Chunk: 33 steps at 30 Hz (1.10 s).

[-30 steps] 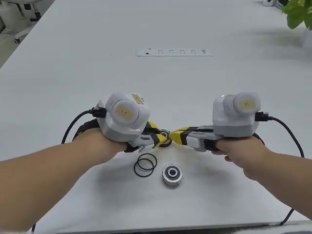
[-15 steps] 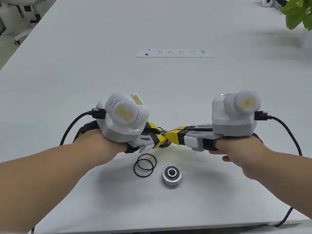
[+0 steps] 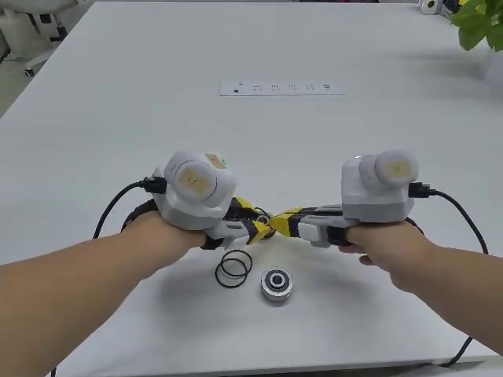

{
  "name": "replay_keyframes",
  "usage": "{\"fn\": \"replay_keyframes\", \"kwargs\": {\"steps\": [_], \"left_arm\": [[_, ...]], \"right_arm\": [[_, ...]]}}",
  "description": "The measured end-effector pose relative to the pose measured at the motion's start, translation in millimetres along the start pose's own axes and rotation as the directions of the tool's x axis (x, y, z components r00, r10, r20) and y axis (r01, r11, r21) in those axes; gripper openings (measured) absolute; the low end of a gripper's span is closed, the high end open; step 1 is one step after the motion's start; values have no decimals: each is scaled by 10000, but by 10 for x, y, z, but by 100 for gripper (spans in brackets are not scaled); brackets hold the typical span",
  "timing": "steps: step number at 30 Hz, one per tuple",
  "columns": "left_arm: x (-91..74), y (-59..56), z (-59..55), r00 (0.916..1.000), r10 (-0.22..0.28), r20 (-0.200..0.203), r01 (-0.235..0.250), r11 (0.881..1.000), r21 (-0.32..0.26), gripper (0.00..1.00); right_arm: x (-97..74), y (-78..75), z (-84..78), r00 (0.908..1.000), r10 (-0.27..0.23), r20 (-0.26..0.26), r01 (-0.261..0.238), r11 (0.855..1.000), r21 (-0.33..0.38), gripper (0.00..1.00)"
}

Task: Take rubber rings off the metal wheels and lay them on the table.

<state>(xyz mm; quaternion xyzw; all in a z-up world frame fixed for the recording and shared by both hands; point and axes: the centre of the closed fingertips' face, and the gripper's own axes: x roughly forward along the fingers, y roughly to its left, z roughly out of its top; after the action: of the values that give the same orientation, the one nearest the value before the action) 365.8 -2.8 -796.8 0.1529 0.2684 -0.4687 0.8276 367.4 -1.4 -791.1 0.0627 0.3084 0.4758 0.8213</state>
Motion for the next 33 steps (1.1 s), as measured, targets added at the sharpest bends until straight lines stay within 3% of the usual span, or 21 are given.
{"fn": "replay_keyframes", "kwargs": {"steps": [8,20,33], "left_arm": [[-157,-23,85,9988,-192,449,194,9998,-50,29],[-469,30,213,9928,-25,1195,35,10000,-83,43],[-714,-97,78,9928,-181,1181,179,9998,28,59]], "right_arm": [[-12,25,34,9999,34,137,-35,9999,121,0],[-48,57,92,9995,141,295,-145,9998,127,0],[-79,171,180,9976,479,496,-488,9987,160,0]]}}
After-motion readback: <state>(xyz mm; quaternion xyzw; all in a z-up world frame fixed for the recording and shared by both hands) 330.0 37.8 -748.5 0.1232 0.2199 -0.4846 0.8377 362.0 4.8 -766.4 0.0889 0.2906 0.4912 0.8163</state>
